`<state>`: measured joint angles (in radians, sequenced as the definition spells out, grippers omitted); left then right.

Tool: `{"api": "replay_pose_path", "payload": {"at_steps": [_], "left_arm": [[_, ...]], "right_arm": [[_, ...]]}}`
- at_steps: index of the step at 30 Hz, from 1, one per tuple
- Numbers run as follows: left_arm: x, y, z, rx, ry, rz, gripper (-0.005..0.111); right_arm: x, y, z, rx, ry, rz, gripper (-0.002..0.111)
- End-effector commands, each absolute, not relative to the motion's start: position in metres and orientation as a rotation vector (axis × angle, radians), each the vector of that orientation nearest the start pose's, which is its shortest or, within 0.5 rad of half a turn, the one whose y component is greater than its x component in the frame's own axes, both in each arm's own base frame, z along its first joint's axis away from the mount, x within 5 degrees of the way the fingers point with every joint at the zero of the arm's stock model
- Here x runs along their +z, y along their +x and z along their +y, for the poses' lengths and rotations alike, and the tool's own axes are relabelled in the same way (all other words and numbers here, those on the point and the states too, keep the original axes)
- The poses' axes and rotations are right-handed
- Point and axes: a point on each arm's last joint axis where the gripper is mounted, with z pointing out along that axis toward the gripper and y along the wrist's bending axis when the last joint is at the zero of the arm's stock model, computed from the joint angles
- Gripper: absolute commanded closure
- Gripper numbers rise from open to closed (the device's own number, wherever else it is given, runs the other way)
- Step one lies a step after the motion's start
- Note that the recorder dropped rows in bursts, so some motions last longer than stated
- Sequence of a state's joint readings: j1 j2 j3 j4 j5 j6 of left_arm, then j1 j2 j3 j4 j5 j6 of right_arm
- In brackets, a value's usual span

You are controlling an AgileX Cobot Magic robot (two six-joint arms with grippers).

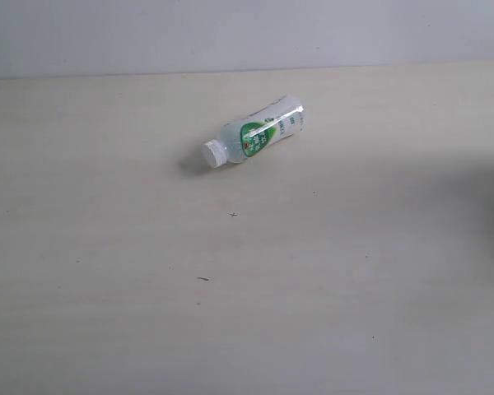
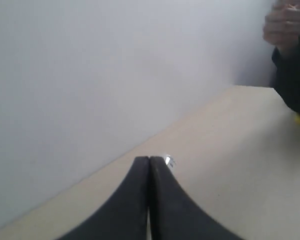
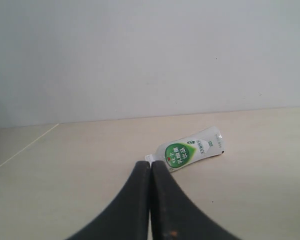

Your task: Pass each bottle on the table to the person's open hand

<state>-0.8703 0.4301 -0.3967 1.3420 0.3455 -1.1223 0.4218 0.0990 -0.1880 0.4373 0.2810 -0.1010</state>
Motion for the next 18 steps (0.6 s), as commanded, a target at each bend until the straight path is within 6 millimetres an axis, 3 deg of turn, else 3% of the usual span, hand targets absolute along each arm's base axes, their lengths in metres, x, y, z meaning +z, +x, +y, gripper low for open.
{"api": "replay_pose_path", "payload": {"at_steps": [1,4,13,16,18], "left_arm": [[0.307,0.098,-0.042,-0.230,0.267,1.588,0.107],[0.304,0.111,-0.043,-0.186,0.119,1.618,0.107],[0.282,0.155,-0.082,0.080,0.234,1.775,0.107],[0.276,0.149,-0.075,0.065,0.226,1.719,0.107],[0.265,0.134,-0.064,-0.016,0.235,1.722,0.107]], "right_arm": [[0.248,0.047,0.032,0.654,-0.170,1.666,0.108],[0.248,0.047,0.032,0.654,-0.170,1.666,0.108],[0.248,0.047,0.032,0.654,-0.170,1.666,0.108],[0.248,0.047,0.032,0.654,-0.170,1.666,0.108],[0.248,0.047,0.032,0.654,-0.170,1.666,0.108]]}}
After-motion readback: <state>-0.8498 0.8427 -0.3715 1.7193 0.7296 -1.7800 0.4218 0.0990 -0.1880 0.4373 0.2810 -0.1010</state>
